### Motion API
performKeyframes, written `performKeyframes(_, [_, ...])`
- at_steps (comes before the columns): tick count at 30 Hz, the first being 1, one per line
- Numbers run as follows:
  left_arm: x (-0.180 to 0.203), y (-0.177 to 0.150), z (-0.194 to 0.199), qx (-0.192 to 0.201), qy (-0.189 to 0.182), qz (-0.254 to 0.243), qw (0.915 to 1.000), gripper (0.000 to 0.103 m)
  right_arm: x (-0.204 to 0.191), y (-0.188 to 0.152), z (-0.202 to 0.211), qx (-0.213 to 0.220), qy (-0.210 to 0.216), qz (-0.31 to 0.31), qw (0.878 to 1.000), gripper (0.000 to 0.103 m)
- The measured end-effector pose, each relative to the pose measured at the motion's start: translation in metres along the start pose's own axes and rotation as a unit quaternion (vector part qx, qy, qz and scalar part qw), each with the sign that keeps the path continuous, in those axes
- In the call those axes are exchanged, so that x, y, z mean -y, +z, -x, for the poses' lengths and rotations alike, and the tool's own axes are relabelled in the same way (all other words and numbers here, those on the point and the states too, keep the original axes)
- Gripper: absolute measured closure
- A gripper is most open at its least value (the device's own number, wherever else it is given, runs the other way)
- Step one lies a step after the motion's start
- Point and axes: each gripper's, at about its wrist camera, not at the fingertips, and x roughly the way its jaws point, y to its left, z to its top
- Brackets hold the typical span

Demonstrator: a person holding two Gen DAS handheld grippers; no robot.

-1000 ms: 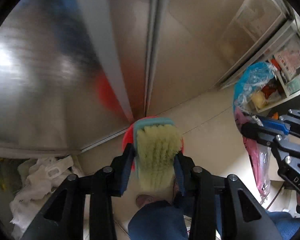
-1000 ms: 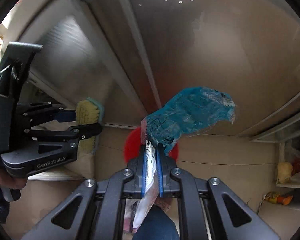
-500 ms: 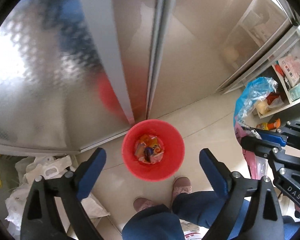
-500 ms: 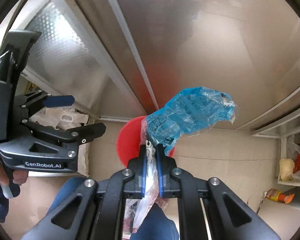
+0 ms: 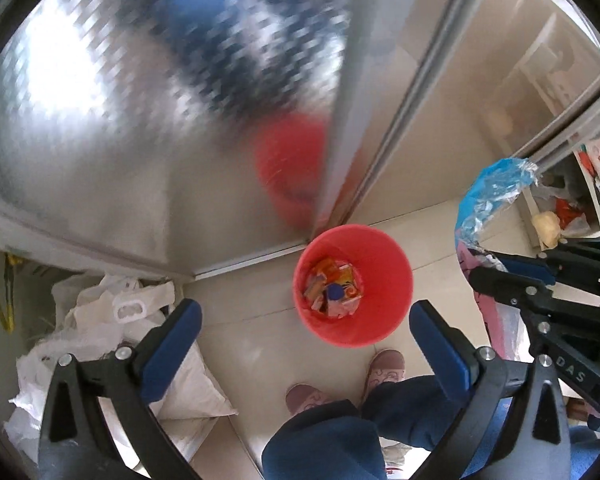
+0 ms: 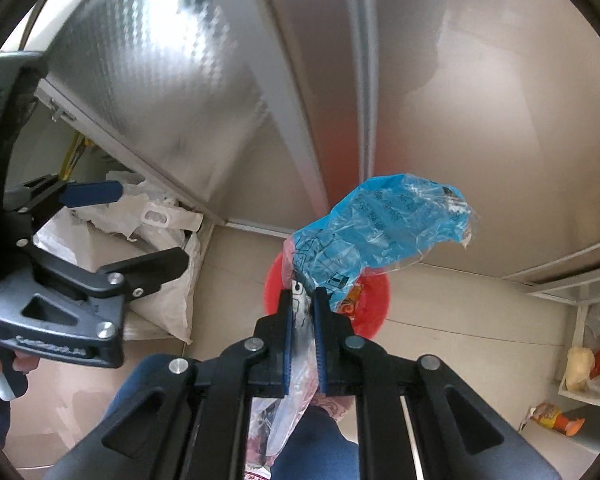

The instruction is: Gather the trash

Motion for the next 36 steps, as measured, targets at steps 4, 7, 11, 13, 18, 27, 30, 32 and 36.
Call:
performKeyframes(4, [-0.014, -0.010, -0.005, -0.002, 0.007, 0.008, 0.9999, 0.000, -0.012, 0.003, -0.006, -0.012, -0.010, 0.009, 1.000, 0.087])
performKeyframes(7, [-0.024, -0.018, -0.010, -0.009, 0.010, 0.016, 0.9998, 0.000, -0.023, 0.004, -0.016, -0.021, -0.043, 0.018, 0.999, 0.057])
performKeyframes(11, [-0.033, -0.027, -0.006, -0.009, 0.012, 0.020, 0.9997, 0.000, -0.029, 0.001, -0.019, -0.033, -0.044, 0.010, 0.998, 0.041])
performKeyframes(13, [-0.035, -0.029, 0.001, -0.008, 0.013, 0.020, 0.9997, 0.000, -0.032, -0.001, -0.010, -0.025, -0.057, 0.010, 0.998, 0.033])
performKeyframes(18, [-0.037, -0.031, 0.032, -0.006, 0.010, 0.017, 0.9998, 0.000, -0.038, 0.002, 0.012, -0.019, -0.044, -0.008, 0.999, 0.027])
performKeyframes(27, [-0.040, -0.016, 0.146, 0.014, 0.006, 0.030, 0.9994, 0.000, -0.079, 0.019, 0.098, 0.005, -0.047, -0.006, 0.999, 0.026])
performKeyframes(30, [-0.039, -0.007, 0.189, 0.024, 0.015, 0.031, 0.9991, 0.000, -0.090, 0.030, 0.134, 0.017, -0.040, -0.003, 0.999, 0.024])
performKeyframes(32, [-0.040, -0.001, 0.214, 0.035, 0.021, 0.034, 0.9986, 0.000, -0.096, 0.038, 0.158, 0.030, -0.036, 0.005, 0.999, 0.022])
performKeyframes(36, [-0.041, 0.012, 0.258, 0.058, 0.037, 0.047, 0.9965, 0.000, -0.108, 0.055, 0.197, 0.063, -0.035, 0.032, 0.997, 0.018])
